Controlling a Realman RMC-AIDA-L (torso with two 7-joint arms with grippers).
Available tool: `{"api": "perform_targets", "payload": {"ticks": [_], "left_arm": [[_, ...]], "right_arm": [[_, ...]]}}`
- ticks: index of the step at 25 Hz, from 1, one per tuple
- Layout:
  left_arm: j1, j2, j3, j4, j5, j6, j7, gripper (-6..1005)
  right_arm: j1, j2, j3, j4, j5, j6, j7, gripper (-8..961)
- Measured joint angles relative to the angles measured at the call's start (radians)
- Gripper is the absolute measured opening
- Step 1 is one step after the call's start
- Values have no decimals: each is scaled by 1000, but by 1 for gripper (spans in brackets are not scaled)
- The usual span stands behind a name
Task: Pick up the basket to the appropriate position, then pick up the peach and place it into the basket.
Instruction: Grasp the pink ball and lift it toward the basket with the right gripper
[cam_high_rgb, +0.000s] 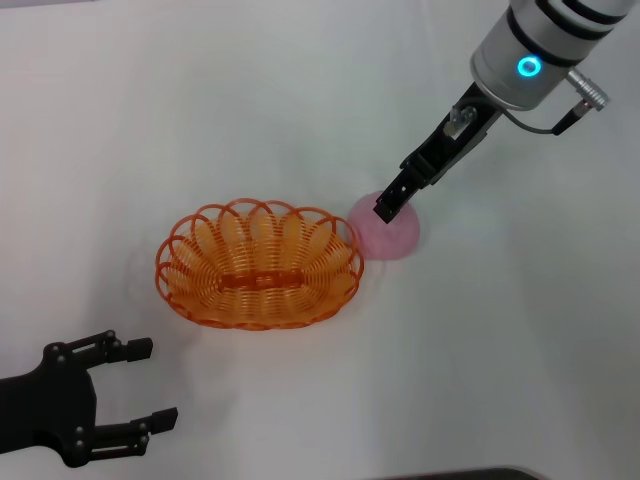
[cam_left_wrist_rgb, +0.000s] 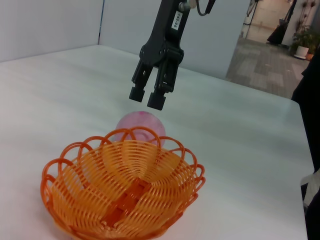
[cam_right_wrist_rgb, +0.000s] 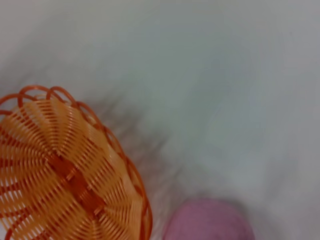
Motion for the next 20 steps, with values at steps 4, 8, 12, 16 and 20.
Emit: {"api": "perform_targets", "payload": {"ticks": [4,8,12,16,20], "left_arm": [[-2,0,0,0,0,0,-5,826],[-3,0,0,0,0,-3,-11,826],[-2,0,0,0,0,-6,-11,826],[-1,0,0,0,1,-8,-15,825],[-2,0,0,0,2,-9,-26,825]], "right_arm": [[0,1,-30,0,3,10,-10,949],[1,2,-47,0,4,15,-46,949],[1,3,-74,-1,4,31,-101,949],[1,3,-83,-3,10,43,-204,950],[-13,2,-92,-27,71,49,-346,950]]}}
